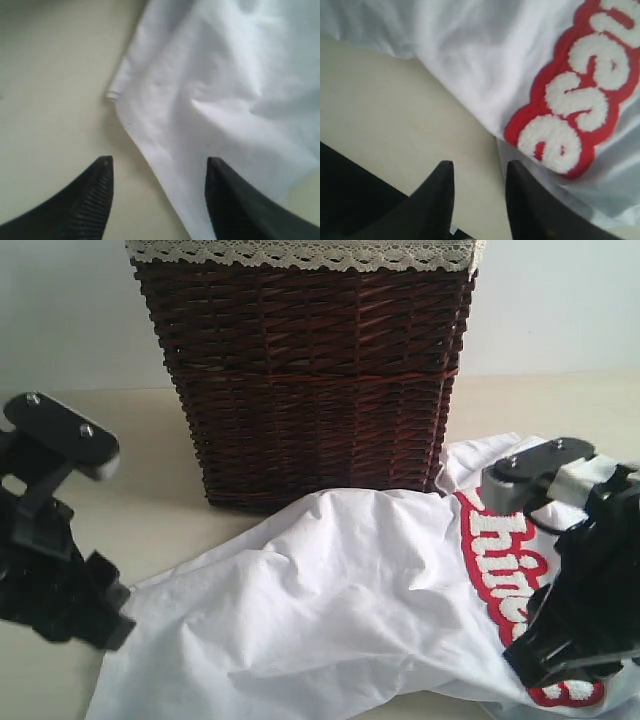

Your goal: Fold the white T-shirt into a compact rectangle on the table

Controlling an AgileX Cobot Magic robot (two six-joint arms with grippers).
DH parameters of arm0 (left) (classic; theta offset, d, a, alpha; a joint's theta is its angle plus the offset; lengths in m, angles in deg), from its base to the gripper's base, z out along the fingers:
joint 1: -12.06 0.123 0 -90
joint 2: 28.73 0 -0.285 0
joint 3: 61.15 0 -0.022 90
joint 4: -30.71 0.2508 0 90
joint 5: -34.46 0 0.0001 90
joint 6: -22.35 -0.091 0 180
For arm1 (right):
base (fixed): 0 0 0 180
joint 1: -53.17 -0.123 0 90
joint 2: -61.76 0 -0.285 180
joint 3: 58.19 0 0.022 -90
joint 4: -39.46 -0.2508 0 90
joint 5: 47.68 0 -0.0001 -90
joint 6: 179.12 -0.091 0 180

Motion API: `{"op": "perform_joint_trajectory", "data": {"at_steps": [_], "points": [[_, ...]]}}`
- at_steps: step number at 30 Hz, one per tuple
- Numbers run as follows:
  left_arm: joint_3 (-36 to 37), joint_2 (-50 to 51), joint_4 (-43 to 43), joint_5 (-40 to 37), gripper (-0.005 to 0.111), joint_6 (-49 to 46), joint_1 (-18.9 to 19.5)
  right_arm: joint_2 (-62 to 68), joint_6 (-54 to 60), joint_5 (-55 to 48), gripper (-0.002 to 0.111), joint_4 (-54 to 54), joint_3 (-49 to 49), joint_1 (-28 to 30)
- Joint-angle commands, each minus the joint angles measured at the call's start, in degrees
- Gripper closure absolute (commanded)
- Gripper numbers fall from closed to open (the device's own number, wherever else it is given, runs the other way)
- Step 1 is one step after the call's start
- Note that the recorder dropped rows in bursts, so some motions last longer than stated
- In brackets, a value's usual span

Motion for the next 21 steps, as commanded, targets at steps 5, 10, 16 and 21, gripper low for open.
{"op": "perform_joint_trajectory", "data": {"at_steps": [5,10,16,21], "points": [[-4.46,5.78,-3.16,2.08,0.053,0.89,16.79,3.83,-1.55,24.02,0.063,5.78,-4.01,-15.22],[-4.56,8.93,-13.25,4.45,0.053,-6.45,23.02,14.23,-13.68,28.25,0.06,17.7,-4.01,-17.25],[-5.66,11.88,-20.55,4.08,0.053,-14.54,23.52,24.44,-15.98,19.91,0.097,19.05,-1.65,-17.25],[-5.76,11.98,-21.27,3.54,0.053,-15.56,23.52,26.08,-17.86,9.72,0.108,22.64,-0.58,-17.25]]}}
